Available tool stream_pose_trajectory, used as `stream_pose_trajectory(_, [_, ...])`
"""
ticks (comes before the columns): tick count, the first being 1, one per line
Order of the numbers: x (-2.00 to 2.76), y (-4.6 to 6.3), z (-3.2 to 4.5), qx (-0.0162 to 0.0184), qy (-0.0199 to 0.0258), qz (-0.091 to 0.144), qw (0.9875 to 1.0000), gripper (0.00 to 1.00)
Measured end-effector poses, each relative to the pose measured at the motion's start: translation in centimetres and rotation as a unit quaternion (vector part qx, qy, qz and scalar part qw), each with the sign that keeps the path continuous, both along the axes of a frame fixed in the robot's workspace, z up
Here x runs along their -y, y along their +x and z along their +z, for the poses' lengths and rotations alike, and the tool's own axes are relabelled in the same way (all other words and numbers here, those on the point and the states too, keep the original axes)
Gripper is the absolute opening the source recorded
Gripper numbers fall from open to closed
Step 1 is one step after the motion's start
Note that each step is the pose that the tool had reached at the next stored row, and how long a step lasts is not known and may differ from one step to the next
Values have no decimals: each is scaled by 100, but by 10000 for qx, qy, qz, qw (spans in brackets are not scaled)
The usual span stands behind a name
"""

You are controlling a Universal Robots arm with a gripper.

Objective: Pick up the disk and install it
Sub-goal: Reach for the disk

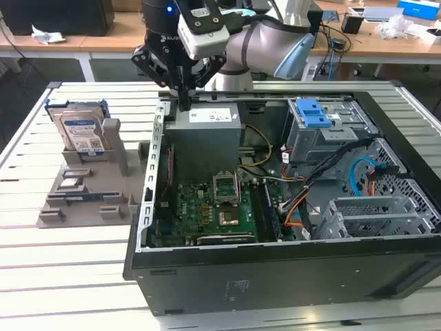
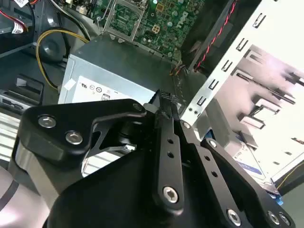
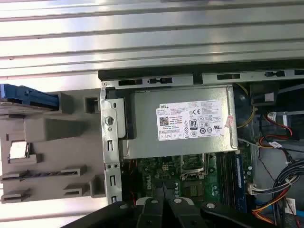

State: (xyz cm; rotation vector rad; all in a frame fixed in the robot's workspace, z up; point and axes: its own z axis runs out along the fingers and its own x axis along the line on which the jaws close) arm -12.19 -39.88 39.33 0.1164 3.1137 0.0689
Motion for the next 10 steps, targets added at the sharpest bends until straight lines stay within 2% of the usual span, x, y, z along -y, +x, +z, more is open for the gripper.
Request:
stream_pose_trajectory(2, [0, -122, 0, 0, 0, 0, 10000, 11])
stream_pose_trajectory(10, [0, -374, -1, 0, 0, -1, 10000, 11])
